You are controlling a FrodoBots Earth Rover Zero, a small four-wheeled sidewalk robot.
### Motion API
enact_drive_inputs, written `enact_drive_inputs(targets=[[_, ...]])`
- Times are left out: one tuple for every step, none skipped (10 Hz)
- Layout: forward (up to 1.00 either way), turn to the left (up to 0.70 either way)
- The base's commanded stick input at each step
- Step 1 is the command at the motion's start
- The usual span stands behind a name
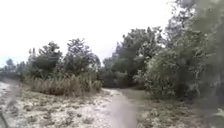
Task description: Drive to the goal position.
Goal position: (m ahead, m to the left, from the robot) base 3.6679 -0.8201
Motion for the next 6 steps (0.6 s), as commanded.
enact_drive_inputs(targets=[[0.85, 0.0], [0.85, 0.0], [0.85, 0.0], [0.85, 0.0], [0.85, 0.0], [0.85, 0.0]])
